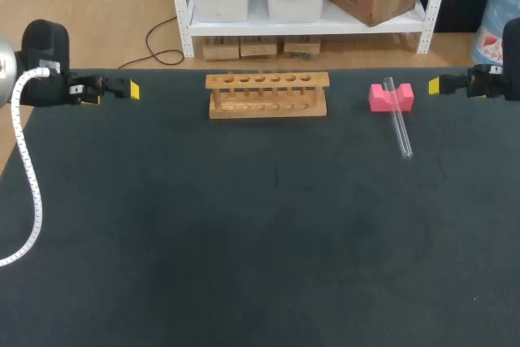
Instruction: Grasp the test tube, adjust it, and insert it.
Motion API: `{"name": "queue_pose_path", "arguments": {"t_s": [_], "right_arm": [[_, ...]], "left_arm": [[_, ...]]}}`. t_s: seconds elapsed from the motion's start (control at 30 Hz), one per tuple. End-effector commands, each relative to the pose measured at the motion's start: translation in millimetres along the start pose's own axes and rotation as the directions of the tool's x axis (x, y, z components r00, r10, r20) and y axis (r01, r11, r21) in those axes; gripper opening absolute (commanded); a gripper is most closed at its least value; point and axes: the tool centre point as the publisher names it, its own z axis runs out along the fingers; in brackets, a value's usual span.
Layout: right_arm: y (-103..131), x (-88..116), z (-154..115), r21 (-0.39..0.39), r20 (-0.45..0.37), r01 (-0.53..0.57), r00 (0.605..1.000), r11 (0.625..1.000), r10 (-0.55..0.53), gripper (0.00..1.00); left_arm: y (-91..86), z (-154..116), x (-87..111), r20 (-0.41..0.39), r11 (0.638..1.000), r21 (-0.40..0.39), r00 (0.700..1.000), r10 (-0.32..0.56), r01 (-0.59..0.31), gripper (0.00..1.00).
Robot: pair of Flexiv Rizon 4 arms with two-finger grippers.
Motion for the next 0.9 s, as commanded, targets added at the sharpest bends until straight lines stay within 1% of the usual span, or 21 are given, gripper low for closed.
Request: {"name": "queue_pose_path", "arguments": {"t_s": [0.03,0.43,0.47,0.5,0.6,0.7,0.73,0.77,0.8,0.9], "right_arm": [[2,0,-1,0.011,-0.001,0.000,1.000,1.000,0.000,1.00],[2,0,-1,0.011,-0.001,0.000,1.000,1.000,0.000,1.00],[2,0,-1,0.011,-0.001,0.000,1.000,1.000,0.000,1.00],[2,0,-1,0.011,-0.001,0.000,1.000,1.000,0.000,1.00],[2,0,-1,0.011,-0.001,0.000,1.000,1.000,0.000,1.00],[2,0,-1,0.011,-0.001,0.000,1.000,1.000,0.000,1.00],[2,0,-1,0.011,-0.001,0.000,1.000,1.000,0.000,1.00],[2,0,-1,0.011,-0.001,0.000,1.000,1.000,0.000,1.00],[2,0,-1,0.011,-0.001,0.000,1.000,1.000,0.000,1.00],[2,0,-1,0.011,-0.001,0.000,1.000,1.000,0.000,1.00]], "left_arm": [[-1.5,0,-0.9,-0.005,1.000,-0.008,1.000,-0.002,0.002,1.00],[-1.5,0,-0.9,-0.005,1.000,-0.008,1.000,-0.002,0.002,1.00],[-0.1,1,-4.4,0.004,0.999,0.034,1.000,0.017,-0.017,1.00],[0.9,1,-7.2,0.011,0.997,0.060,0.999,0.039,-0.040,1.00],[4.6,7,-16.7,0.018,0.992,0.088,0.995,0.093,-0.095,1.00],[9.8,11,-24.9,0.029,0.975,0.160,0.988,0.152,-0.154,1.00],[11.7,12,-27.4,0.034,0.967,0.183,0.984,0.175,-0.178,1.00],[13.4,14,-29.6,0.036,0.952,0.223,0.978,0.207,-0.210,1.00],[15.6,15,-31.7,0.045,0.939,0.245,0.971,0.236,-0.239,1.00],[21.2,21,-39.3,0.077,0.890,0.334,0.950,0.302,-0.310,1.00]]}}
